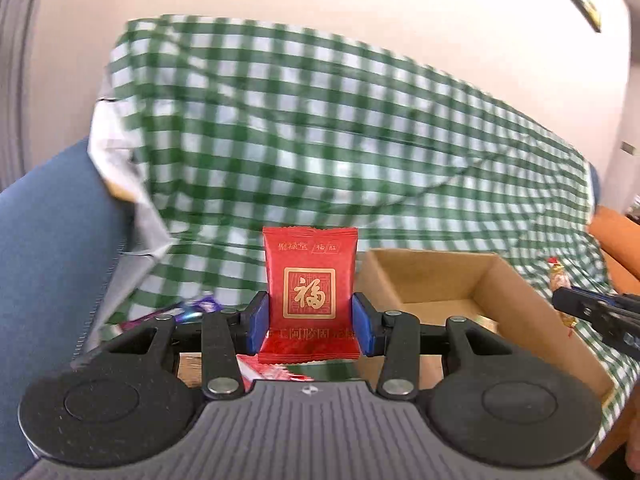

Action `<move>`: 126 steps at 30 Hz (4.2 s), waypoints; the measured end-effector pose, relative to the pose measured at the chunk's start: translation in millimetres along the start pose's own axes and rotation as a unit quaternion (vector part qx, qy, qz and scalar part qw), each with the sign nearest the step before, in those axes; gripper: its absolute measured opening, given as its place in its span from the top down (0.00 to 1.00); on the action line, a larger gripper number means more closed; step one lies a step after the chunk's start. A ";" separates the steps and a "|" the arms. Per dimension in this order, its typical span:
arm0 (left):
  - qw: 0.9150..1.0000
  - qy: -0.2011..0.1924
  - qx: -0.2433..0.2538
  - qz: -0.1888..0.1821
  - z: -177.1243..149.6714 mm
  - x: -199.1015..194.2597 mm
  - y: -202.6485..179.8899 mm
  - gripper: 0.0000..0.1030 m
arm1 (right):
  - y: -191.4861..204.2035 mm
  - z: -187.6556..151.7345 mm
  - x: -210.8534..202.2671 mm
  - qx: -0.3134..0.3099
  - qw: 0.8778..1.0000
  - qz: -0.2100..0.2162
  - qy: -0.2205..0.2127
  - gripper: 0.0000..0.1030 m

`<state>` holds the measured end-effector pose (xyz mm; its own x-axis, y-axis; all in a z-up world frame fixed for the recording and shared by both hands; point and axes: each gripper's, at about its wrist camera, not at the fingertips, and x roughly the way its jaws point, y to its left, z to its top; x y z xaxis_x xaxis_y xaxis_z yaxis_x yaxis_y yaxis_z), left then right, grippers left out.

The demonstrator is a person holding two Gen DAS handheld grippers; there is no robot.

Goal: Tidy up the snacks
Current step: 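Carry the red packet and candy over the box, then open both tools to drop the red packet and candy into the box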

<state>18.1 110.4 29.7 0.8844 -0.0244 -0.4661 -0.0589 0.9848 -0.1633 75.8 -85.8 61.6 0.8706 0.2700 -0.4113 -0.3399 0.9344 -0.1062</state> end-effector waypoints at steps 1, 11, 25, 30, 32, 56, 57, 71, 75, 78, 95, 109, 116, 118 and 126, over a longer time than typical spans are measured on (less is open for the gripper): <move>1.000 0.005 0.007 -0.006 -2.3 1.0 -7.1 0.53 | -12.8 -3.6 -0.9 0.017 1.000 -0.014 0.001 0.83; 0.995 -0.008 0.084 -0.058 -24.4 7.5 -65.6 0.53 | -66.5 -36.9 -6.8 0.053 0.995 -0.079 0.015 0.83; 0.989 -0.037 0.105 -0.097 -32.3 1.3 -89.3 0.53 | -91.9 -46.3 -17.0 0.076 0.990 -0.122 0.013 0.83; 0.988 -0.047 0.105 -0.104 -33.5 -3.0 -91.7 0.53 | -87.9 -45.0 -15.7 0.078 0.988 -0.136 0.010 0.83; 0.987 -0.050 0.104 -0.109 -34.1 -4.8 -92.5 0.53 | -87.0 -44.4 -14.9 0.079 0.987 -0.139 0.009 0.83; 0.979 -0.050 0.129 -0.153 -45.8 7.9 -130.9 0.53 | -81.8 -41.0 -11.1 0.079 0.984 -0.161 0.000 0.82; 0.978 -0.050 0.129 -0.154 -45.6 8.9 -132.5 0.53 | -81.6 -41.1 -11.4 0.078 0.984 -0.161 -0.001 0.82; 0.972 -0.043 0.151 -0.177 -54.0 17.5 -156.3 0.53 | -79.7 -41.7 -15.5 0.070 0.983 -0.171 -0.004 0.83; 0.971 -0.043 0.152 -0.179 -54.4 19.7 -159.2 0.53 | -79.0 -40.2 -15.2 0.067 0.983 -0.171 -0.005 0.83; 0.971 -0.044 0.150 -0.180 -54.1 20.1 -159.9 0.53 | -75.6 -39.6 -16.8 0.061 0.983 -0.171 -0.006 0.83; 0.970 -0.031 0.151 -0.187 -54.6 21.8 -162.6 0.28 | -72.5 -40.1 -8.8 0.036 0.984 -0.172 0.015 0.54; 0.976 -0.024 0.121 -0.181 -48.4 17.1 -132.6 0.45 | -69.2 -39.2 -7.2 0.054 0.983 -0.175 0.007 0.40; 0.980 0.004 0.042 -0.196 -33.3 16.9 -94.8 0.64 | -60.3 -37.2 -10.0 0.060 0.983 -0.173 -0.006 0.40; 0.981 0.002 0.028 -0.192 -30.0 15.4 -85.5 0.66 | -56.7 -36.6 -9.8 0.058 0.984 -0.168 -0.008 0.41; 0.986 0.002 -0.009 -0.166 -19.4 8.7 -53.5 0.68 | -38.3 -34.6 -7.8 0.025 0.989 -0.143 -0.016 0.52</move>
<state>20.0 54.2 17.5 0.8549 -0.3451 -0.3873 0.2248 0.9193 -0.3230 69.7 -131.7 37.5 0.9394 -0.0005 -0.3427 -0.0613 0.9836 -0.1695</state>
